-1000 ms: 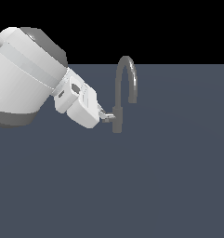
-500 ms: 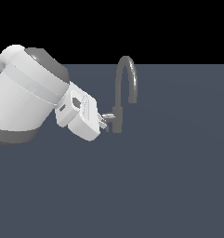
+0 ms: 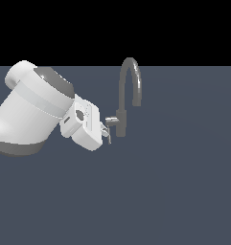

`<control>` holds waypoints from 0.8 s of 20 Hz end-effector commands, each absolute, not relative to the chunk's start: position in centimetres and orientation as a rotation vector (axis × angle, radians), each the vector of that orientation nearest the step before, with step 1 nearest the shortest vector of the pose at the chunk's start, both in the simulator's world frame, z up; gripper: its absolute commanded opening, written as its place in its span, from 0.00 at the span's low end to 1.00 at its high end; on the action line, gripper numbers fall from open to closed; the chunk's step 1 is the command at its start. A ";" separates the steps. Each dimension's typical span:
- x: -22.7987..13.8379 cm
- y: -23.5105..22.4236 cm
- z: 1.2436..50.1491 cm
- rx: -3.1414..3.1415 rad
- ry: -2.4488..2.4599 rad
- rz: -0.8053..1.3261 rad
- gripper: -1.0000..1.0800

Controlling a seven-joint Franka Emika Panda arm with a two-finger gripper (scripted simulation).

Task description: Turn on the faucet by rotating a designated handle.

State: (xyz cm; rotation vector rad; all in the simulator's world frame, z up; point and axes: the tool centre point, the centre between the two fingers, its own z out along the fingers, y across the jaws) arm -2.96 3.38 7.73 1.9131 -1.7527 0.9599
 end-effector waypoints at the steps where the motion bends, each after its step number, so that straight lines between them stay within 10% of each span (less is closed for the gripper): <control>1: -3.0 3.3 7.8 1.908 -1.742 0.970 0.00; 16: -0.2 2.7 2.8 1.885 -1.737 0.923 0.00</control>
